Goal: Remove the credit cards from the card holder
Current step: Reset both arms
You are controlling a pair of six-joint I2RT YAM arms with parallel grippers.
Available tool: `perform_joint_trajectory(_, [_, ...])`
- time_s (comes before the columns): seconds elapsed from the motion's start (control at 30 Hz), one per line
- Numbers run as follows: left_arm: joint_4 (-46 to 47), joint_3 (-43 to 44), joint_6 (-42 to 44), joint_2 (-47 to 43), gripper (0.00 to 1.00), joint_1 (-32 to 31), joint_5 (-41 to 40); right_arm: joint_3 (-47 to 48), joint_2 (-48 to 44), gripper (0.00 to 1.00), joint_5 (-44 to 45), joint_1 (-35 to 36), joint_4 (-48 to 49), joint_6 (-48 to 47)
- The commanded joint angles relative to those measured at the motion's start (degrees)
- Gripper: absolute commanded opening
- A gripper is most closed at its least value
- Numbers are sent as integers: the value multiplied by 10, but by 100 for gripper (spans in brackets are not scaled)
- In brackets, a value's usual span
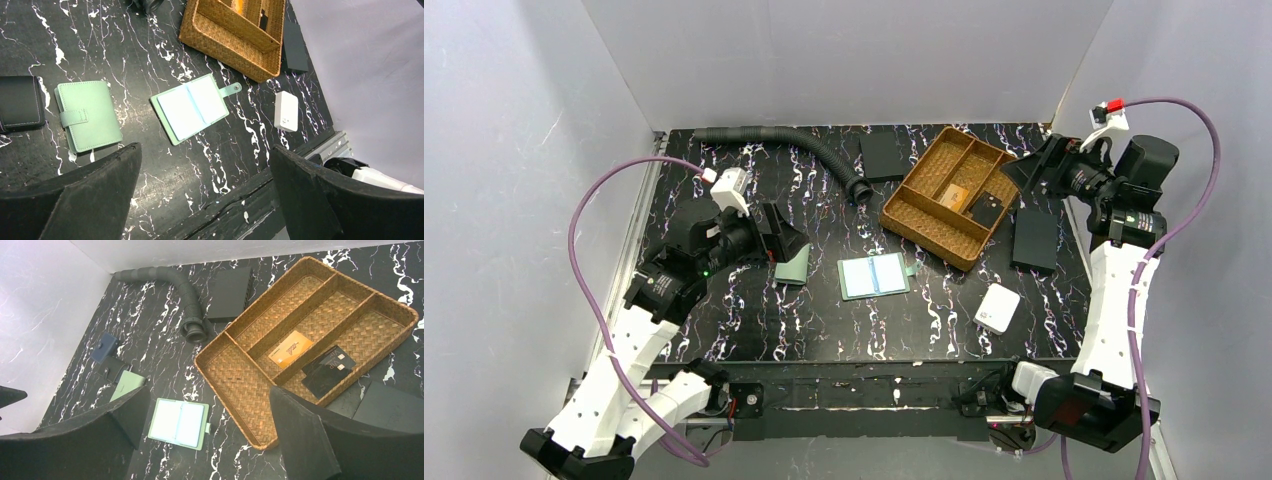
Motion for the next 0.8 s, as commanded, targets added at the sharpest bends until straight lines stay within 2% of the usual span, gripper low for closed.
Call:
perform_joint_trajectory(0.0, [4,-2,14,0,98,4,6,-2,-1,98,-4,-9,22,-3])
perform_joint_trajectory(0.77, [-14,-11,18,-1,98,4,7,-8,-12,98,6,-17,26,7])
